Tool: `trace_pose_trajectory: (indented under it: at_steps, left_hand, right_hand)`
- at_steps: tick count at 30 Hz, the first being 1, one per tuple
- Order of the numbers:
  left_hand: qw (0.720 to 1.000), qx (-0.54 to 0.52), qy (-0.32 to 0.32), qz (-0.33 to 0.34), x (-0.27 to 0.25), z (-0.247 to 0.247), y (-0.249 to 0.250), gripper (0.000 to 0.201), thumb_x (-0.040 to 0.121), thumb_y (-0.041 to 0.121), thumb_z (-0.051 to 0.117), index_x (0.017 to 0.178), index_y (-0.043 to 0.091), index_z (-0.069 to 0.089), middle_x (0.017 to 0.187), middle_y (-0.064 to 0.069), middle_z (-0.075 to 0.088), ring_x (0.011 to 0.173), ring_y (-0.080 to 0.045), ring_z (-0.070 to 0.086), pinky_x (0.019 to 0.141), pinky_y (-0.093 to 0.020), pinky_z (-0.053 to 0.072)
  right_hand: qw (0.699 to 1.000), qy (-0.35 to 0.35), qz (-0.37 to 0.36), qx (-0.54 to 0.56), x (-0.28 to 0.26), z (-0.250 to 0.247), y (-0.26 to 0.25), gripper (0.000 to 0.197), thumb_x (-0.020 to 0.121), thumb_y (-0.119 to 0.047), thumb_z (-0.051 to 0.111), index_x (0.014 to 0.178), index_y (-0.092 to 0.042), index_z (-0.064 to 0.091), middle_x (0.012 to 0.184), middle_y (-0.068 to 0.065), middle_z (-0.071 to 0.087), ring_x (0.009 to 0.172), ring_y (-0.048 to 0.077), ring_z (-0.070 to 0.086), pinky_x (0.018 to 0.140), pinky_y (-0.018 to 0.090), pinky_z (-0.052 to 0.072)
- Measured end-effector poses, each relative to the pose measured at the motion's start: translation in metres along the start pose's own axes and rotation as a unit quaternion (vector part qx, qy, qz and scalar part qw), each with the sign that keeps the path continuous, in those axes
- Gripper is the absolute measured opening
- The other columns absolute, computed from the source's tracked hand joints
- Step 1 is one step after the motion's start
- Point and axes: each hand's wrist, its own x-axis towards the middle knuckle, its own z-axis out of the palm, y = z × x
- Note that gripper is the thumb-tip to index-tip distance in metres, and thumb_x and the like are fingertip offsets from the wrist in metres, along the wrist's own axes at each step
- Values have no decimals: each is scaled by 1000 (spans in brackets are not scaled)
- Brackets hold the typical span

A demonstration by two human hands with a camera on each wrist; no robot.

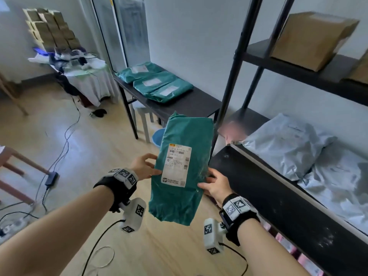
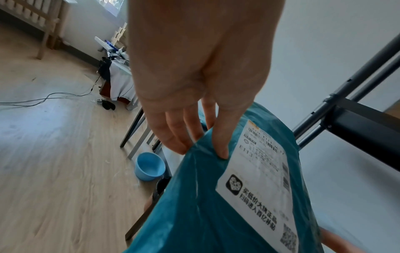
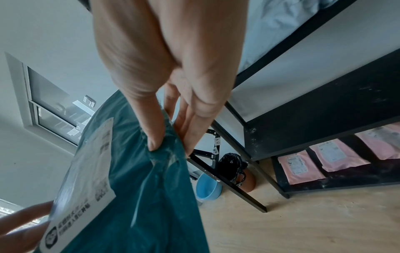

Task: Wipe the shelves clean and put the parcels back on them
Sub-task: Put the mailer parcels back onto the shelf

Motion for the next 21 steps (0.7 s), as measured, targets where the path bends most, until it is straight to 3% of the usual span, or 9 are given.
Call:
trace_pose_trajectory:
  at_steps: [2, 4, 6, 8, 10, 14, 17, 19, 21]
  left_hand:
    - [1000, 1, -4, 0, 31, -15, 13, 43, 76, -1, 73, 111, 17, 54, 100, -13, 59, 98, -30, 59, 93, -47, 51]
    - [1000, 9, -6, 2, 63, -28, 27, 42, 77, 0, 73, 110, 19, 54, 102, -11, 58, 100, -29, 59, 92, -45, 52]
    - [1000, 17, -11, 8, 96, -40, 44, 44, 77, 0, 73, 112, 17, 55, 102, -13, 58, 97, -28, 59, 90, -43, 52]
    - [999, 27, -17, 17, 133, -49, 62, 46, 76, -2, 73, 116, 13, 55, 93, -11, 59, 92, -27, 59, 87, -42, 53]
    - [998, 47, -19, 31, 171, -57, 83, 46, 76, -2, 73, 116, 12, 55, 84, -6, 57, 86, -24, 59, 78, -37, 55]
    - [996, 81, -16, 37, 241, -68, 128, 47, 77, -1, 74, 117, 12, 54, 77, -3, 57, 73, -18, 57, 54, -22, 53]
    - [993, 107, -26, 40, 291, -76, 154, 50, 75, -2, 75, 119, 3, 54, 82, -10, 58, 77, -24, 59, 60, -28, 55]
    - [991, 121, -40, 44, 327, -81, 170, 52, 74, -3, 75, 121, 1, 54, 85, -10, 57, 80, -25, 58, 58, -29, 55]
    - [988, 138, -48, 51, 361, -83, 187, 53, 73, -1, 76, 121, 2, 55, 90, -11, 57, 82, -24, 57, 64, -33, 56]
  right_hand:
    - [1000, 17, 0, -7, 28, 13, -15, 64, 70, 18, 71, 128, -1, 51, 99, 9, 65, 95, 30, 66, 82, 46, 57]
    - [1000, 28, 1, -7, 58, 22, -30, 62, 69, 16, 72, 126, 0, 52, 95, 7, 65, 97, 32, 66, 86, 51, 55]
    - [999, 32, 3, -8, 90, 28, -43, 56, 72, 17, 70, 121, -5, 54, 90, 4, 64, 89, 26, 66, 77, 42, 58]
    - [999, 35, 1, -6, 123, 31, -56, 51, 74, 17, 68, 117, -8, 55, 87, 5, 64, 78, 18, 64, 59, 25, 57]
    - [999, 45, -5, -9, 160, 35, -68, 50, 74, 16, 68, 117, -6, 56, 92, 9, 65, 78, 17, 64, 56, 22, 56]
    - [997, 69, -9, -13, 238, 41, -90, 53, 71, 11, 75, 116, -12, 58, 97, 7, 67, 85, 20, 66, 75, 39, 58]
    - [997, 82, 6, -12, 289, 45, -108, 51, 69, 10, 77, 110, -15, 58, 91, -1, 65, 89, 23, 66, 81, 42, 57]
    - [995, 94, 23, -8, 322, 49, -117, 55, 67, 9, 79, 115, -7, 58, 95, 4, 66, 96, 30, 66, 86, 48, 55]
    - [993, 113, 38, -13, 350, 54, -122, 58, 65, 8, 81, 116, -6, 58, 99, 8, 67, 97, 30, 66, 86, 50, 55]
